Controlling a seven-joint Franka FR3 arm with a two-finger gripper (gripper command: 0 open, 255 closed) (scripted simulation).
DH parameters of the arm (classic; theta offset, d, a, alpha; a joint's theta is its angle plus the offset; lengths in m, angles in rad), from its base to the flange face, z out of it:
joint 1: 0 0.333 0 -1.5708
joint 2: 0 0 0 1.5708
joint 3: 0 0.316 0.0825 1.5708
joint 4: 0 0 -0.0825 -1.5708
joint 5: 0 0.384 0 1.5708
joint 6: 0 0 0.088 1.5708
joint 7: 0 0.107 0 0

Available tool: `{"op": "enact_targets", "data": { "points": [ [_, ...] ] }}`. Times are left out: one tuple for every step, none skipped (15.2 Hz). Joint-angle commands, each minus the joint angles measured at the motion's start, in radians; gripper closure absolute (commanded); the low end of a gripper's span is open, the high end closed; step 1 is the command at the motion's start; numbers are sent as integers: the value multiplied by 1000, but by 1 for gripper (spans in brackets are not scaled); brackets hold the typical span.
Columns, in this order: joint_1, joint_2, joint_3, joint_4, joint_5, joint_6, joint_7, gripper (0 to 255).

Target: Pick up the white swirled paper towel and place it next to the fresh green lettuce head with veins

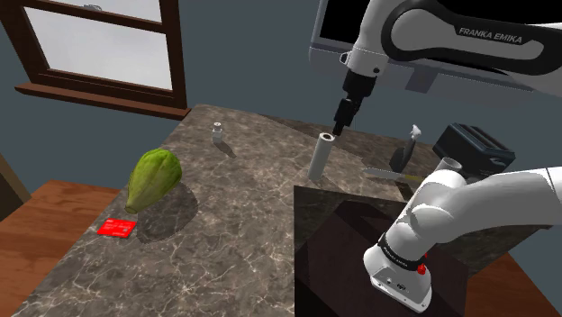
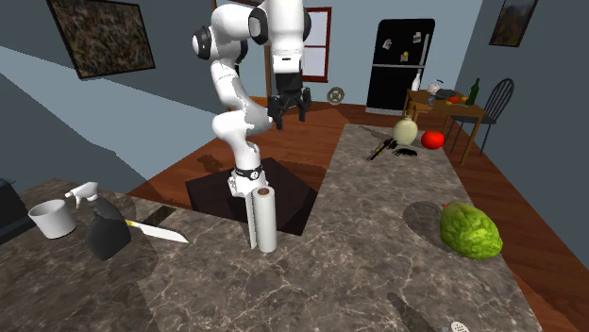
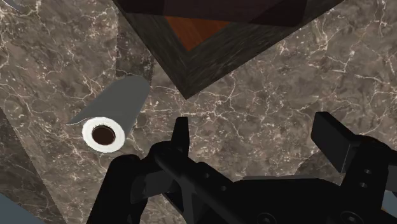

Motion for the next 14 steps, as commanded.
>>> {"op": "enact_targets", "data": {
  "points": [
    [0, 0, 0, 0, 0, 0, 0, 0],
    [-5, 10, -12, -15, -15, 29, -22, 0],
    [-11, 22, -24, -29, -29, 58, -44, 0],
    [-16, 35, -37, -41, -44, 88, -66, 0],
    [-22, 50, -49, -52, -58, 119, -87, 0],
    [-28, 66, -61, -62, -71, 150, -108, 0],
    [-33, 84, -74, -70, -85, 181, -128, 0],
    [-39, 103, -86, -77, -98, 213, -148, 0],
    [-44, 124, -99, -83, -110, 244, -168, 0],
    [-50, 146, -112, -87, -122, 276, -188, 0],
    [-55, 170, -125, -89, -134, 308, -208, 0],
    [-60, 194, -137, -90, -145, 340, -227, 0],
    [-64, 221, -150, -89, -155, 372, -246, 0],
    [-69, 248, -163, -87, -164, 404, -265, 0]
  ]
}}
